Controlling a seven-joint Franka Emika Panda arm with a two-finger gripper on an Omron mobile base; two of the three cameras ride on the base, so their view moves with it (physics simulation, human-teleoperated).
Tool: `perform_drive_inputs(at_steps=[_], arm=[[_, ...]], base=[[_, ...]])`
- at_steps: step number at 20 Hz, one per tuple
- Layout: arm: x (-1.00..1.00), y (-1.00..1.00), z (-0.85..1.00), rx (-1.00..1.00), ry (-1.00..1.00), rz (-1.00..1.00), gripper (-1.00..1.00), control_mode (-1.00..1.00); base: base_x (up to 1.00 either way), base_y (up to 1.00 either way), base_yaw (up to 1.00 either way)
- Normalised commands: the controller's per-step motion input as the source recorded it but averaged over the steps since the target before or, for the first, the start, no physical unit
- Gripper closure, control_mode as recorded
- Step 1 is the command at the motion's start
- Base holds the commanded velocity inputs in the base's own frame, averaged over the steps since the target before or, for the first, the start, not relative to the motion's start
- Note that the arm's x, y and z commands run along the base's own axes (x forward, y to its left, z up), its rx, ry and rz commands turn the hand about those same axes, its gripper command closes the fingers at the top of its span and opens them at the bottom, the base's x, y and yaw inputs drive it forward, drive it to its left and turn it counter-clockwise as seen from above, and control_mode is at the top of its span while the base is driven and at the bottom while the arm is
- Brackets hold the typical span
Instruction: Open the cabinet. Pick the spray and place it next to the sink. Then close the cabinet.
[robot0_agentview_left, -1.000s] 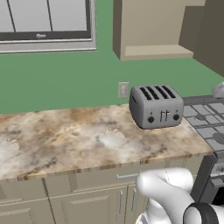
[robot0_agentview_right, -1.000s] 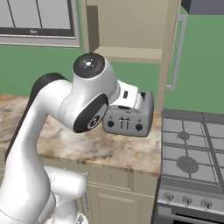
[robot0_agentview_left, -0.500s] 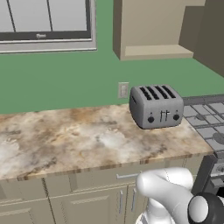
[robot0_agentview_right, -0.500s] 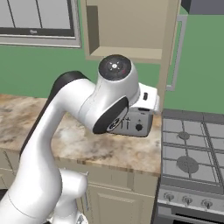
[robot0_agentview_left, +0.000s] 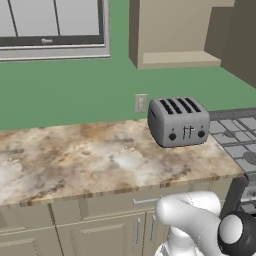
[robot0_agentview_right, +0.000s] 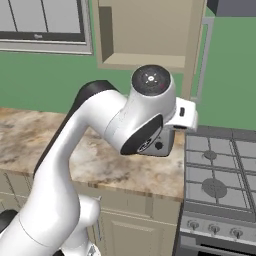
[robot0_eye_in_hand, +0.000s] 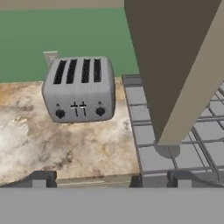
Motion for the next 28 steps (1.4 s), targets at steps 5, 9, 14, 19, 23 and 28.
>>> perform_drive_inputs(at_steps=[5, 9, 14, 19, 23, 28], arm=[[0.16, -0.13, 0.00, 0.00, -0.03, 0.00, -1.00, -1.00], [0.15, -0.19, 0.00, 0.00, -0.04, 0.00, -1.00, -1.00], [0.09, -0.13, 0.00, 0.00, -0.03, 0.00, -1.00, -1.00], [0.13, -0.27, 0.00, 0.00, -0.06, -0.02, -1.00, -1.00], [0.01, -0.29, 0.00, 0.03, -0.11, -0.02, -1.00, -1.00], [0.00, -0.21, 0.00, 0.06, -0.14, -0.03, -1.00, -1.00]], base=[[0.00, 0.00, 0.00], [0.00, 0.00, 0.00], [0.00, 0.00, 0.00], [0.00, 0.00, 0.00], [0.00, 0.00, 0.00], [0.00, 0.00, 0.00]])
